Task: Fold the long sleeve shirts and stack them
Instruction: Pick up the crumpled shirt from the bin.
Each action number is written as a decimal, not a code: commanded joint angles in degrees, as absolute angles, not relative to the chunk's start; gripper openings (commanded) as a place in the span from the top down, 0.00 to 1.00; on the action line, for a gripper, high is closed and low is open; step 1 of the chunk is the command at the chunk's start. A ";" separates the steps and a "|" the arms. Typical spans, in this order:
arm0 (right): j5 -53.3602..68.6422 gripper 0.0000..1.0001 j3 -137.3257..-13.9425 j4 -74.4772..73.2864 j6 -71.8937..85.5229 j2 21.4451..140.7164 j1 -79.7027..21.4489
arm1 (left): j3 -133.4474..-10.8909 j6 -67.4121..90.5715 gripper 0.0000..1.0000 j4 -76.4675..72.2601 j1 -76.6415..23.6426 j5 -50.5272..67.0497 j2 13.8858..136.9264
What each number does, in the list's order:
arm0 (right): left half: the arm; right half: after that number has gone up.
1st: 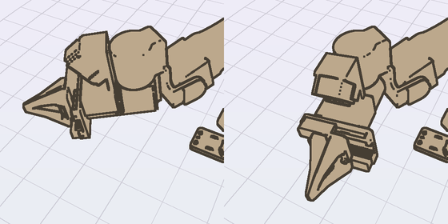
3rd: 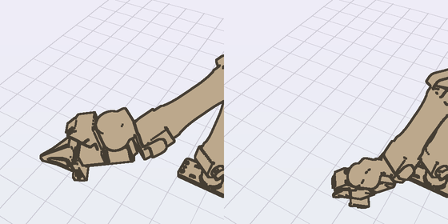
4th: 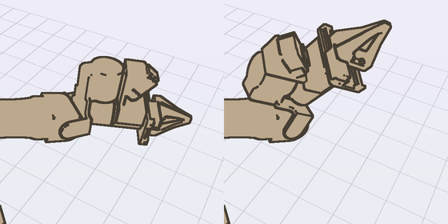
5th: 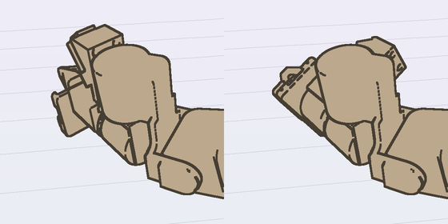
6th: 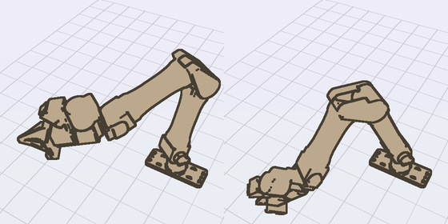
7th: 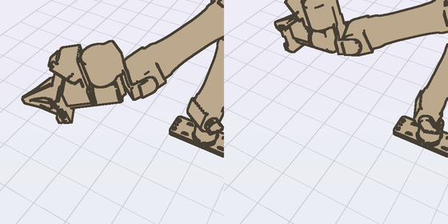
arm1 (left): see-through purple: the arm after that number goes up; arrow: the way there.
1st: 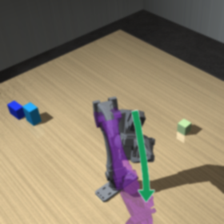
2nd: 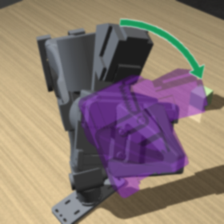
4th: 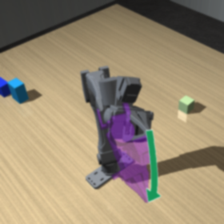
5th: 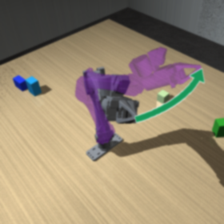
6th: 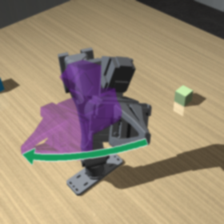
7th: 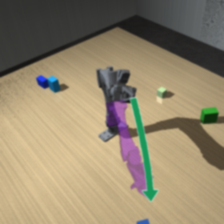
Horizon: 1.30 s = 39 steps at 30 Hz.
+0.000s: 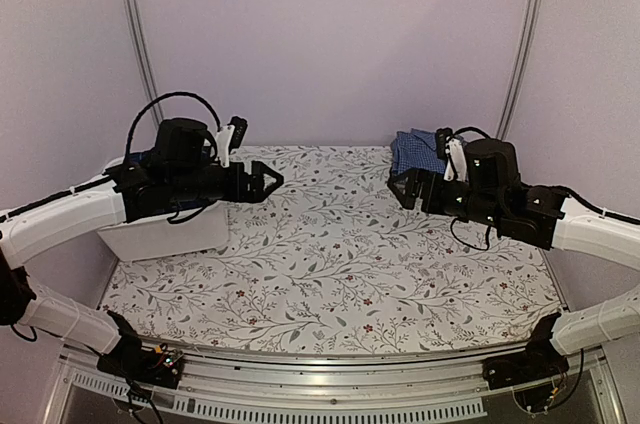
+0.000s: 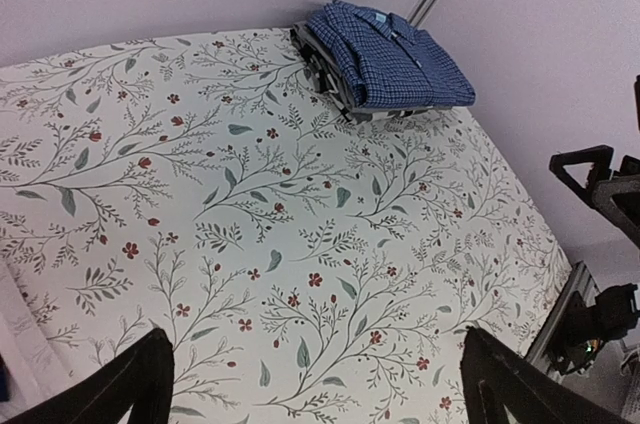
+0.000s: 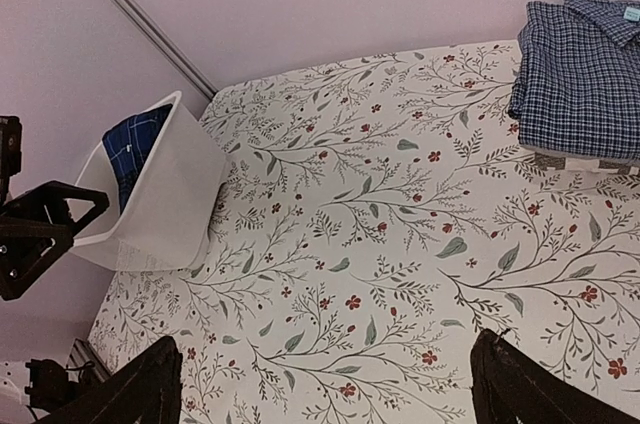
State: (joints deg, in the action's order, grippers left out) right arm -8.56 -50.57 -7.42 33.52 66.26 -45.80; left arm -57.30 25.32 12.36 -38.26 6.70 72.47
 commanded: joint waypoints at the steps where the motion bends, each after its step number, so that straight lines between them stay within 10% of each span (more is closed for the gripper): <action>1: -10.26 0.01 -50.45 -7.09 32.71 65.26 -46.05 | -59.00 24.29 0.00 13.02 -38.77 5.28 71.48; 13: -10.34 0.01 -50.43 -7.63 31.69 65.17 -46.06 | -61.68 24.17 0.00 20.33 -36.12 -1.12 69.04; 39: -9.94 0.01 -49.35 -7.83 28.75 65.65 -46.06 | -62.08 20.85 0.00 29.25 3.59 3.69 81.20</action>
